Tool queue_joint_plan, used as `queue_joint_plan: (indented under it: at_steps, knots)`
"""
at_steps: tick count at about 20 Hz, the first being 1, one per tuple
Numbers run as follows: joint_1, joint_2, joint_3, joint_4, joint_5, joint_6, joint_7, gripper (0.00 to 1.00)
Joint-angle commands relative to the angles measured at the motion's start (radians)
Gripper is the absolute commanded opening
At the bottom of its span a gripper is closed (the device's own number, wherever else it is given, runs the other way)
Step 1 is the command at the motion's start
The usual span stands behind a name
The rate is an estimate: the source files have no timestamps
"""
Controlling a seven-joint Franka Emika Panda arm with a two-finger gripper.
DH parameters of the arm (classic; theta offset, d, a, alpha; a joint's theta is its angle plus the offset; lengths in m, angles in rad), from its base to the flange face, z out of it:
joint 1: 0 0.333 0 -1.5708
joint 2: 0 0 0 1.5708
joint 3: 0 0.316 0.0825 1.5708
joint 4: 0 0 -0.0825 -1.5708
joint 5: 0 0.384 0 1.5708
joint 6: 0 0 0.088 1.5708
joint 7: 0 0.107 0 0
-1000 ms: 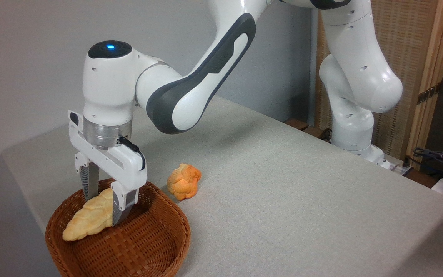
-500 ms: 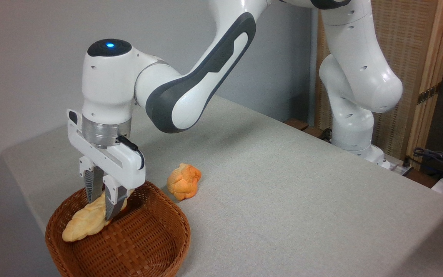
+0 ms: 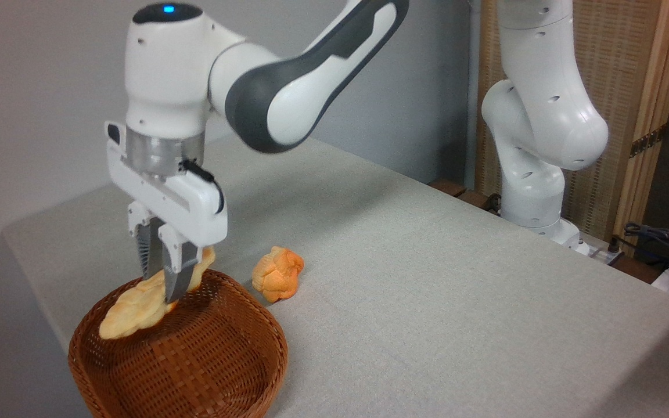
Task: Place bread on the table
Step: 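Lift the bread roll out of the basket and carry it beside the orange bun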
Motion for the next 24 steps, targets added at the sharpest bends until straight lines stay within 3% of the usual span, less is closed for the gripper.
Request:
queue_joint_plan:
  at_steps: [1,6,9,12,13,15,24]
  knots:
    - [0.002,-0.105,0.055,-0.019,0.012,-0.184,0.121,0.30]
    - [0.000,-0.214,0.111,-0.094,0.014,-0.341,0.152,0.34]
    - [0.000,-0.295,0.139,-0.184,0.020,-0.358,0.156,0.38]
    - [0.000,-0.346,0.144,-0.272,0.058,-0.367,0.167,0.41]
    - [0.000,-0.349,0.144,-0.290,0.069,-0.374,0.167,0.48]
    - [-0.001,-0.343,0.144,-0.301,0.081,-0.374,0.165,1.00]
    - [-0.011,-0.319,0.141,-0.295,0.091,-0.348,0.165,1.00]
